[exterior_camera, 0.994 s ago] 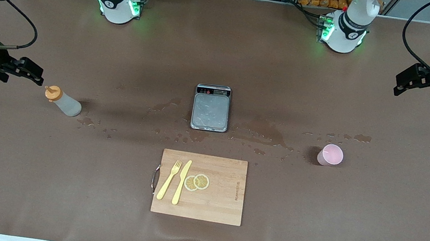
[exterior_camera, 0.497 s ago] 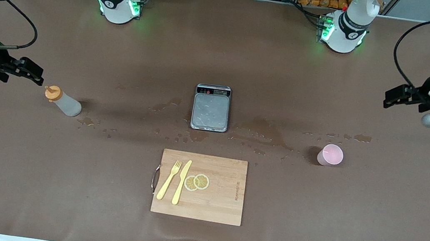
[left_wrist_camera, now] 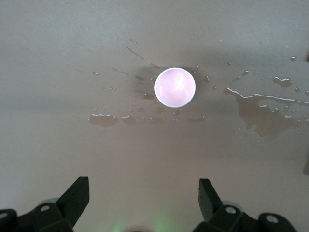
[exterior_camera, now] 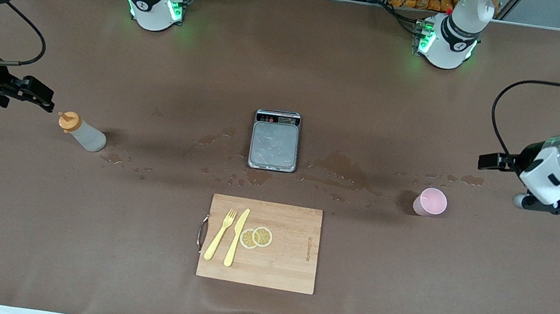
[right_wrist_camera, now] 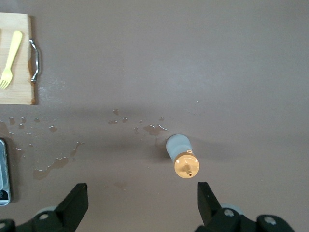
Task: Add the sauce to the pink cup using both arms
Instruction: 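Reach the left gripper down to the pink cup, then grasp the pink cup with the left gripper while the right gripper reaches the bottle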
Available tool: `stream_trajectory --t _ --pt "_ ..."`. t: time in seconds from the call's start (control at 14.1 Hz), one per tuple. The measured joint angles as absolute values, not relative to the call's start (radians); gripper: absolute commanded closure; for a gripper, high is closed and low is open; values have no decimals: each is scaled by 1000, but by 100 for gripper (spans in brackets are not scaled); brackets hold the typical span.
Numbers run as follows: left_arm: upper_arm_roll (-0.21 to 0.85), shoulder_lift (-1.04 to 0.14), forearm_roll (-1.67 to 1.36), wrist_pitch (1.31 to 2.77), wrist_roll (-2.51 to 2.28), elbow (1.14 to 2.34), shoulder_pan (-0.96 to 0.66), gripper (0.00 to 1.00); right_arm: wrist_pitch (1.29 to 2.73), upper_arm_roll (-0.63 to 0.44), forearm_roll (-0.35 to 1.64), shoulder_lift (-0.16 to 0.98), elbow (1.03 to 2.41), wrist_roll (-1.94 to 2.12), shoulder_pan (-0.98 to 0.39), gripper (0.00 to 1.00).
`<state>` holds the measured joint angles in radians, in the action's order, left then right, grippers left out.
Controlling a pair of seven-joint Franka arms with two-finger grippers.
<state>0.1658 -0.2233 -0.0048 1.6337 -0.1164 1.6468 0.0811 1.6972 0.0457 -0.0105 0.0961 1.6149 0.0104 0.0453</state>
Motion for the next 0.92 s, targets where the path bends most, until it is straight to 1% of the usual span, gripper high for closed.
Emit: stream_trajectory --t 0.21,0.43,0.64,0.92 --pt "172 -277 -5 1690 -116 1654 79 0 1717 44 -42 129 1617 10 69 0" --pt "175 -318 -5 1761 -116 1672 79 0 1815 42 -47 208 1618 10 119 0" --pt "178 -374 -5 1834 -116 1685 76 0 1863 40 -48 274 1617 11 162 0" --pt "182 -434 -5 1998 -116 1737 61 0 1907 39 -48 310 1616 11 195 0"
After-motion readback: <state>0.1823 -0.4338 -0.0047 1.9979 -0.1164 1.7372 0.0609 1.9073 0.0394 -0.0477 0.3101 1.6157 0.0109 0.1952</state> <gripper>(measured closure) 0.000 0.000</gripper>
